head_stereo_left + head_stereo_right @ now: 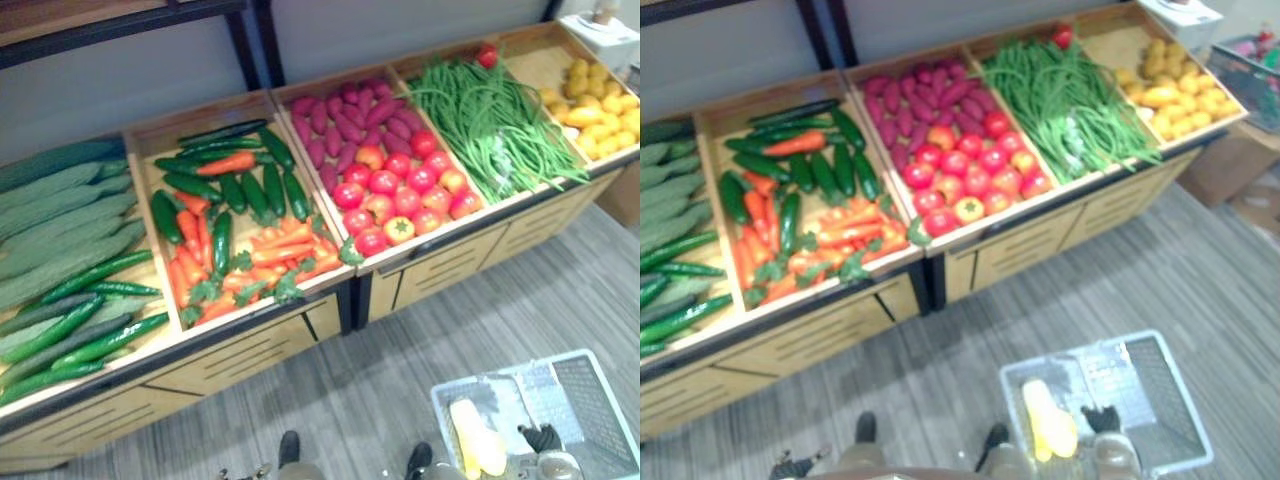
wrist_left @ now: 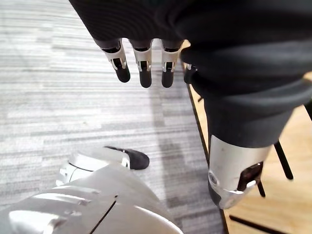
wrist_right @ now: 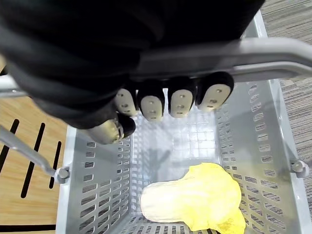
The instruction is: Pick vegetable in the basket
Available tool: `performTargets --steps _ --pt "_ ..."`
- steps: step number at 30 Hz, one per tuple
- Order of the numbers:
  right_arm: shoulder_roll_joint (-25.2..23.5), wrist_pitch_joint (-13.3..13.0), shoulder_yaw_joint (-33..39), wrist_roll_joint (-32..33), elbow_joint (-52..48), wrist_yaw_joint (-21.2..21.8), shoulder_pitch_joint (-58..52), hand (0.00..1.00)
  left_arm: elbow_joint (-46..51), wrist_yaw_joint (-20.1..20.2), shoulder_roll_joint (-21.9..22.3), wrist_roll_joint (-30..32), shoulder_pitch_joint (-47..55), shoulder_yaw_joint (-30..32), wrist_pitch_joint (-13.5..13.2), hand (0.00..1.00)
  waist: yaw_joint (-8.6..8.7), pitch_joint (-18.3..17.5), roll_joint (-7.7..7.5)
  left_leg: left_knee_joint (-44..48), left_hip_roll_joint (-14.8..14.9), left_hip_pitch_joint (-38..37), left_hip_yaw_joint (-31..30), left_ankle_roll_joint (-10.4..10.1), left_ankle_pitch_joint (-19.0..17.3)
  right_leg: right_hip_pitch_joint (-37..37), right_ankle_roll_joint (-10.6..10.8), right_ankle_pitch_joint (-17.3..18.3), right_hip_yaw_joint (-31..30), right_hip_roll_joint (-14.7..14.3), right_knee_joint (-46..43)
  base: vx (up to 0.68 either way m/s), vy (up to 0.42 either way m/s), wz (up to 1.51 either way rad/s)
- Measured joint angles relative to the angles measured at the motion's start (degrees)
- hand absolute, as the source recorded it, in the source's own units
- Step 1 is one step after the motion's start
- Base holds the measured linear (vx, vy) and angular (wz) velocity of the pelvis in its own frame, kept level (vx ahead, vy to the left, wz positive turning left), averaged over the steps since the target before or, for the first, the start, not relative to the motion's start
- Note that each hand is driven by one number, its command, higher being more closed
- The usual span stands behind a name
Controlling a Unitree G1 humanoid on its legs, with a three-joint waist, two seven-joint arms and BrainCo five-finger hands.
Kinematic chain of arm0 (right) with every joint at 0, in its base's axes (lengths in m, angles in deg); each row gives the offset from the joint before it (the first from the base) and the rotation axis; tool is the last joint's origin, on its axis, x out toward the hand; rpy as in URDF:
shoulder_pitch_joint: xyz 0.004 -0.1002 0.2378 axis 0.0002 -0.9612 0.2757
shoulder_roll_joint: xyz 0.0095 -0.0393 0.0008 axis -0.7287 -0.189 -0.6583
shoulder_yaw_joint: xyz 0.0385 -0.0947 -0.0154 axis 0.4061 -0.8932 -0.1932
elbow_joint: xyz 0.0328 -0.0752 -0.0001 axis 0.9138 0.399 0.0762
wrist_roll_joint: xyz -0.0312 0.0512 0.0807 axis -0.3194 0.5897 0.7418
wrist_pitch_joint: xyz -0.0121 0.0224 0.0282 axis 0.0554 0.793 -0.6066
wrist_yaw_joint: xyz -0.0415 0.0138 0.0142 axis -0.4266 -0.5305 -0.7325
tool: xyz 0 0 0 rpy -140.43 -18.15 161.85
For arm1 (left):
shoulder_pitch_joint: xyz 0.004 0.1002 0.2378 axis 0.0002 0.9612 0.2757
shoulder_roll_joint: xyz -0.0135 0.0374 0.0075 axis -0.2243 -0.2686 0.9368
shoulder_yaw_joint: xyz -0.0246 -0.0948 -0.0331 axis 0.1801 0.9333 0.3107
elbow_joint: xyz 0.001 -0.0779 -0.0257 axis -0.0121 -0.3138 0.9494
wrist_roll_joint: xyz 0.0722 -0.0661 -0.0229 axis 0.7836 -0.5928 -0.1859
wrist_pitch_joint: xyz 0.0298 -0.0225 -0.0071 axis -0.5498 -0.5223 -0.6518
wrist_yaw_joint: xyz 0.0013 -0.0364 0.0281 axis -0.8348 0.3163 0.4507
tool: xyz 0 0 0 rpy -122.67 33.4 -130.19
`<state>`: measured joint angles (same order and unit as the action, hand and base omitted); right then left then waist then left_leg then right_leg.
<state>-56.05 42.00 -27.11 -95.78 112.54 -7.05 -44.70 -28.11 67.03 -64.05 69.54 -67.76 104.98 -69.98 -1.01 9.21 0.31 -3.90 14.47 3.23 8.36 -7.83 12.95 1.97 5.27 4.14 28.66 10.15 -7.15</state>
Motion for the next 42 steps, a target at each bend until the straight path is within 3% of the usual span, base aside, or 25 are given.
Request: performTargets --steps 2,5,7,11,16,21,27,32,33,42 --pt "-0.2 -0.04 1.31 0.24 -0.08 -0.08 -1.4 1.0 0.28 -1.3 0.05 -0.44 0.07 0.02 0.28 0.0 0.31 0.18 -0.05 0.08 -0.91 0.03 8.54 0.78 0.59 -0.89 0.3 1.36 2.21 0.75 -0.1 -0.03 0.001 0.53" --pt "-0.82 -0.29 1.32 0.23 -0.34 -0.68 -2.22 1.0 6.03 -3.1 0.82 -0.31 0.81 0.17 0.64 0.0 0.76 -0.07 0.58 -0.52 -1.31 0.06 10.17 0.79 0.58 -1.33 1.03 1.8 2.72 0.74 -0.02 -0.03 0.048 0.24" --pt "-1.82 -0.98 1.44 0.34 -0.53 -1.8 -2.93 1.0 18.37 -6.91 1.91 2.08 2.33 -0.39 0.19 0.0 0.81 -0.33 1.01 -1.51 -1.66 1.15 9.97 0.8 0.57 -0.54 1.16 1.71 3.58 0.67 0.08 -0.02 0.039 0.2" --pt "-3.68 -2.55 1.51 2.11 -0.55 -3.13 -4.06 1.0 34.04 -12.73 0.91 9.16 2.14 -4.07 -2.18 0.0 0.76 -0.24 0.81 -1.56 -1.95 2.85 9.95 1.92 -0.96 0.37 1.78 0.94 4.28 0.76 -0.02 -0.02 0.077 0.17" --pt "-3.95 -3.58 1.37 2.6 -0.56 -4.75 -4.37 1.0 47.8 -17.63 -3.54 19.39 0.23 -8.06 -4.99 0.0 0.88 -0.62 1.27 -1.58 -2.71 2.69 11.63 1.91 -3.43 1.51 1.93 -0.03 1.61 1.4 -0.1 0.02 0.062 -0.14" --pt "-3.25 -3.78 -1.05 2.58 -0.87 -4.69 -4.54 1.0 49.26 -21.65 -10.04 23.87 -3.64 -8.26 -6.55 0.0 1.19 -0.84 1.59 -1.6 -2.8 1.91 13.22 1.77 -3.91 1.88 2.14 -0.45 -0.04 1.47 -0.14 0.04 0.008 -0.18" --pt "-1.78 -4.19 -4.35 2.0 -3.72 -4.05 -4.57 1.0 47.51 -21.06 -17.5 26.39 -8.26 -12.99 -6.49 0.0 1.78 -0.84 1.55 -1.6 -2.73 1.67 16.06 1.65 -4.51 4.2 2.08 -0.55 -3.04 1.49 -0.84 0.05 0.001 -0.24" --pt "0.79 -4.17 -6.7 1.88 -6.32 -3.33 -2.76 1.0 35.5 -17.57 -25.13 28.75 -17.44 -17.31 -5.95 0.0 2.57 -0.25 1.48 -1.6 -2.44 2.09 18.88 1.6 -4.55 7.24 1.45 -1.39 -6.48 1.0 -1.03 0.04 -0.007 -0.35" --pt "1.68 -4.21 -7.79 1.85 -7.27 -3.16 -1.78 1.0 32.57 -15.77 -27.12 28.86 -20.8 -18.35 -4.73 0.0 2.82 0.72 1.38 -1.6 -2.22 2.89 19.62 1.6 -4.54 8.66 1.33 -1.87 -7.4 0.69 -1.02 0.0 -0.01 -0.29" --pt "2.92 -4.77 -10.0 -0.49 -10.85 -2.13 1.82 1.0 28.17 -11.62 -31.62 30.23 -33.02 -21.41 -1.5 0.0 4.13 5.69 -0.6 -1.57 -1.75 7.0 22.74 1.68 -4.44 15.08 0.24 -3.84 -11.76 -0.32 -0.86 0.02 -0.007 -0.2"
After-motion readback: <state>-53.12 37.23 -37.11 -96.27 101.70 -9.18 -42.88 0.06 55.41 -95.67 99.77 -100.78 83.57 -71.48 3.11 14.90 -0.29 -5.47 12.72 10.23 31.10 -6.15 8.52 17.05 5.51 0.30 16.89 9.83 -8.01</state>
